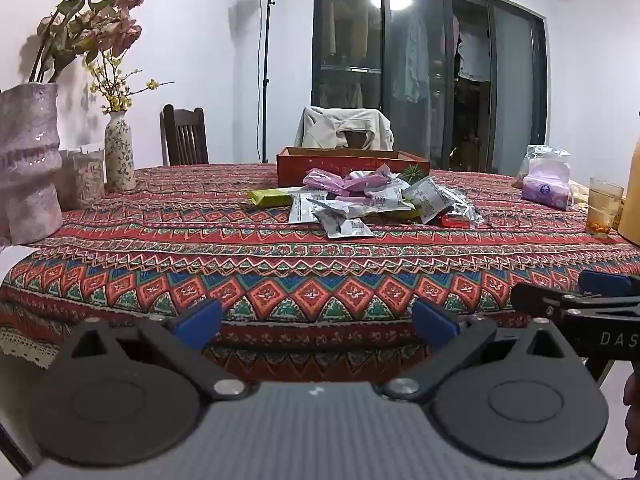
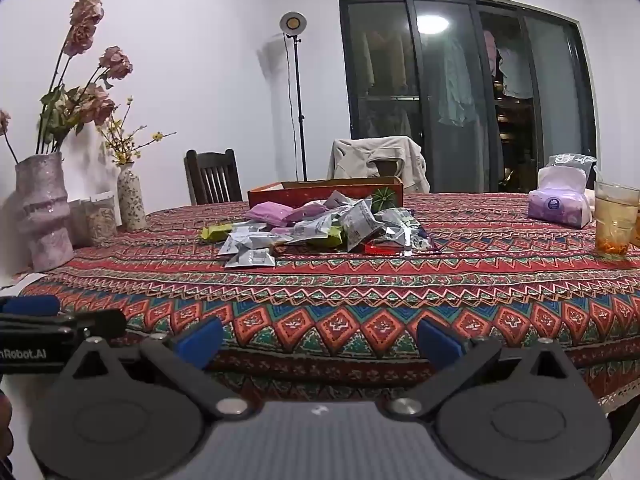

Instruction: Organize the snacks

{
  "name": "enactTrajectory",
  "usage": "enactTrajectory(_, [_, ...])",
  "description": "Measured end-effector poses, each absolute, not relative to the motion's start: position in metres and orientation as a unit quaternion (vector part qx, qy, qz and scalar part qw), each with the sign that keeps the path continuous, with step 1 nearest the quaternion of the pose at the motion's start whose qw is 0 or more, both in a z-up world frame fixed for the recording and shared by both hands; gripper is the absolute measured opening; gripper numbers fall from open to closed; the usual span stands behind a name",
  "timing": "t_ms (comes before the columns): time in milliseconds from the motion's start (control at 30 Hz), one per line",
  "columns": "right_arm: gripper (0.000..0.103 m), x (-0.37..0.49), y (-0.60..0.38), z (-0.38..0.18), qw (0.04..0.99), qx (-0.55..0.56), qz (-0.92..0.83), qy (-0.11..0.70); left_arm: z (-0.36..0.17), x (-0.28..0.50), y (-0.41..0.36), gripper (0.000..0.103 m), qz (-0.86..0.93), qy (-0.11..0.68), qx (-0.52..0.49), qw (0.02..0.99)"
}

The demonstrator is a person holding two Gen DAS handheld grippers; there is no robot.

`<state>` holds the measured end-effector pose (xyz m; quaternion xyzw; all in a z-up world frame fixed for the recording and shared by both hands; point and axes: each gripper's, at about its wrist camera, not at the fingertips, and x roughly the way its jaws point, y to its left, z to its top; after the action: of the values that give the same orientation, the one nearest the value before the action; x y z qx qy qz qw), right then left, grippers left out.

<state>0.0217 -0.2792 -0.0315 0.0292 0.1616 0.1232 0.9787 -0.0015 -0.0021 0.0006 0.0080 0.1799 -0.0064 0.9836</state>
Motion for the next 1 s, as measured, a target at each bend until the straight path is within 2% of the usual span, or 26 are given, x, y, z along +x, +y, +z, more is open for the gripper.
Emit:
enactTrajectory(100, [0.103,0.022,-0.28,-0.032,0.976,0.022,0.124,0.179,0.001,0.001,0.007,0.103,-0.006,0.184,-0.018,0.983])
enactTrajectory(1000, [0.103,0.029,-0.286,-0.032,0.976,0.036,0.118,0.179,0.001,-0.002,0.001,0.103,-0.004,0.177,0.007,0.984])
